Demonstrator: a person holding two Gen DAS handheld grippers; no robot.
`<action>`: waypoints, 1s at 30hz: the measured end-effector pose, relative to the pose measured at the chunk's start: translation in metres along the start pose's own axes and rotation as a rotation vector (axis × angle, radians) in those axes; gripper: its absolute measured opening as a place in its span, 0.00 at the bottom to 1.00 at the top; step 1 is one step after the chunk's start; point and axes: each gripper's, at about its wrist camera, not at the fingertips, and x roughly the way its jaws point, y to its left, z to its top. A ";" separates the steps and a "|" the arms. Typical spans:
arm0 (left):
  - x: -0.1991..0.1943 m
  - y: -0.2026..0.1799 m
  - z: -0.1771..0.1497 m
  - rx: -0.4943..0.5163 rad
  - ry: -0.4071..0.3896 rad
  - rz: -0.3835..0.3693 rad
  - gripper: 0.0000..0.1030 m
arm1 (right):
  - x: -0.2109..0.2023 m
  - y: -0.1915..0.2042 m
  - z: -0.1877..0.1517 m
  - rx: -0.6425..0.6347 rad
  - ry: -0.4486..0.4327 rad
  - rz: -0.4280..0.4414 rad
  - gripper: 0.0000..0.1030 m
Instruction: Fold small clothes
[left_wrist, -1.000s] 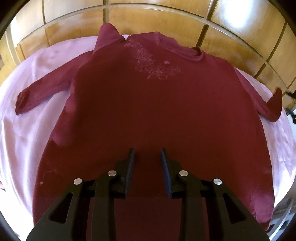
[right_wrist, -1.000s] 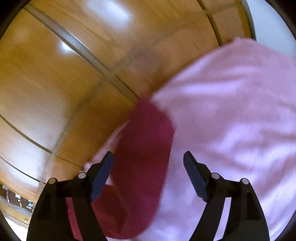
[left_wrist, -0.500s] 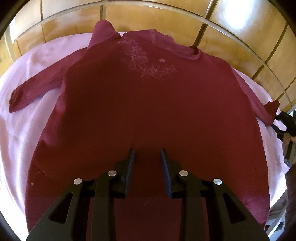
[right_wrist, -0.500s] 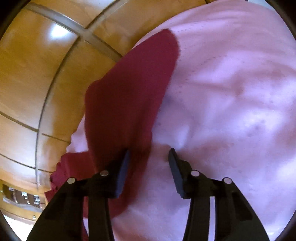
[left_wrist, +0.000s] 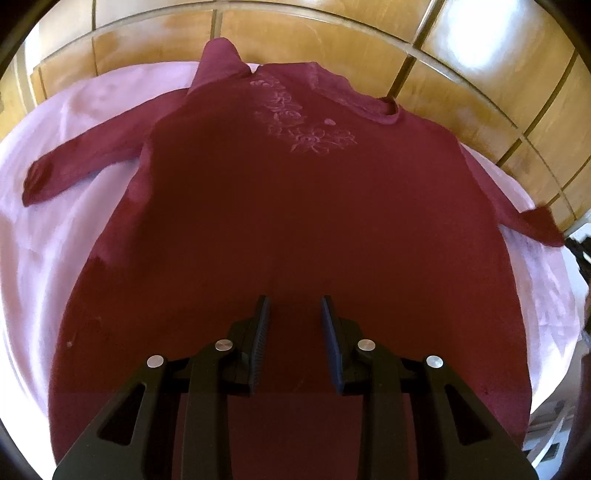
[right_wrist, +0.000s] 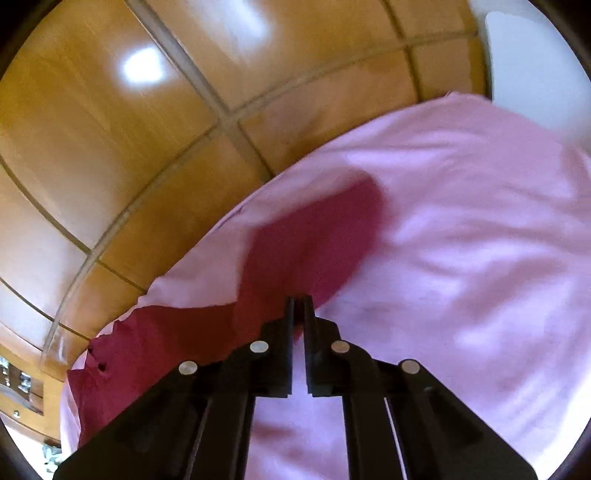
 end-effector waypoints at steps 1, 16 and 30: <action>-0.001 0.001 -0.002 -0.002 -0.003 -0.006 0.27 | -0.002 0.002 0.000 -0.004 -0.008 -0.016 0.01; -0.053 0.132 -0.002 -0.300 -0.132 0.074 0.27 | -0.002 0.092 -0.115 -0.193 0.136 0.086 0.64; -0.042 0.283 0.050 -0.652 -0.242 0.107 0.71 | 0.074 0.246 -0.258 -0.632 0.206 0.137 0.98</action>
